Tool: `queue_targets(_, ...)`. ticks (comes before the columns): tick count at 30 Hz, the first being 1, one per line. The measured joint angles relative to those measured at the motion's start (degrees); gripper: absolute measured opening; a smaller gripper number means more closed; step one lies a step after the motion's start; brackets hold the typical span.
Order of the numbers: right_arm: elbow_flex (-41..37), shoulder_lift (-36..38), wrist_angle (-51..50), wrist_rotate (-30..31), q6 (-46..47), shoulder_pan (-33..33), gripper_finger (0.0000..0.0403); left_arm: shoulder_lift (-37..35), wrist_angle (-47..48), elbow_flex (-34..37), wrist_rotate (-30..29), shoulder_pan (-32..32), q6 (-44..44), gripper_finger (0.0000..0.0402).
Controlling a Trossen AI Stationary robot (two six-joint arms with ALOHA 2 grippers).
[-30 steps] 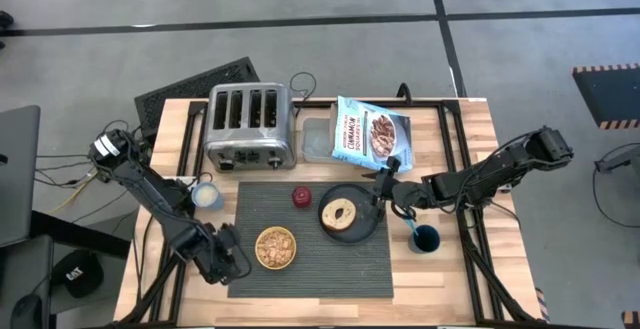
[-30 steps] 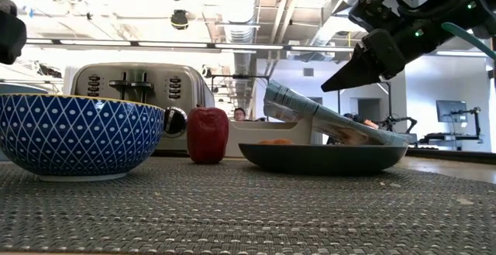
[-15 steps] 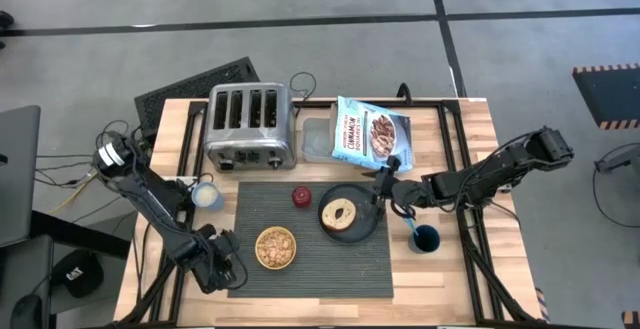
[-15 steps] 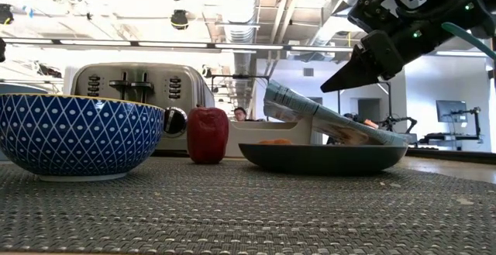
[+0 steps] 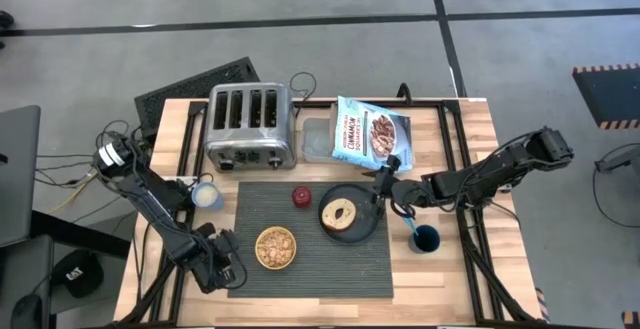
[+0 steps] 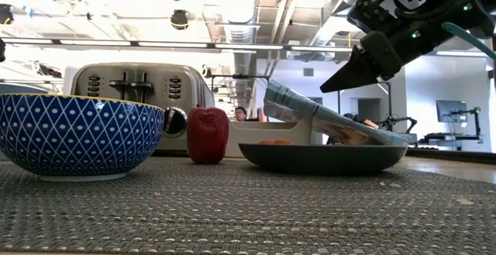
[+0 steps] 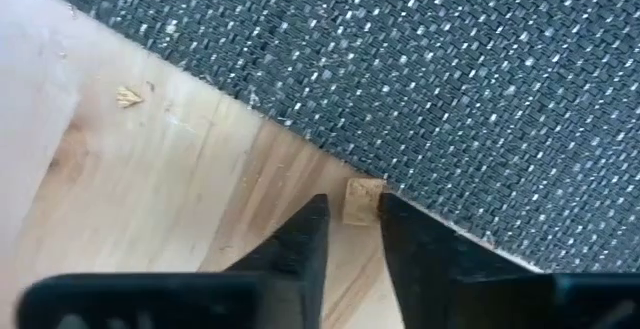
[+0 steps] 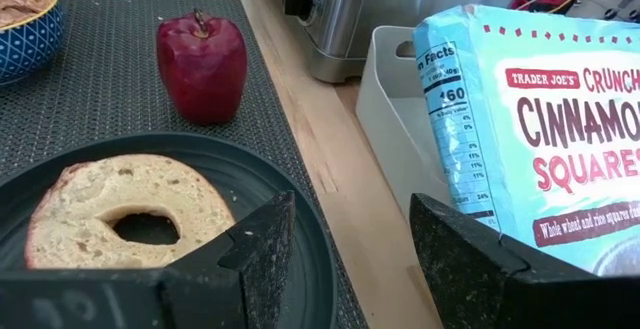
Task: Arrange a breakfast setting
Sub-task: Put the piece of cereal into the yellow patterned bowl
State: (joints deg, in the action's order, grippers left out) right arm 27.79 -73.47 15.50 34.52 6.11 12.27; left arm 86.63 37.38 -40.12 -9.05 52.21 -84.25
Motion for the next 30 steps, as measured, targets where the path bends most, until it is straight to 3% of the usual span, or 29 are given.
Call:
queue_targets(7, 0.0, 0.0, 0.0, -0.1, 0.1, 0.0, 0.0228, 0.0, 0.5, 0.0, -0.2, 0.0, 0.0, 0.0009)
queue_targets(15, 0.0, 0.0, 0.0, -0.1, 0.4, 0.0, 0.0228, -0.5, 1.1, -0.2, -0.4, 0.0, 0.1, 0.0005)
queue_targets(30, 0.0, 0.0, 0.1, -0.1, 0.5, 0.1, 0.0228, -5.1, 9.4, -7.7, -5.2, -0.1, 1.5, 0.0001)
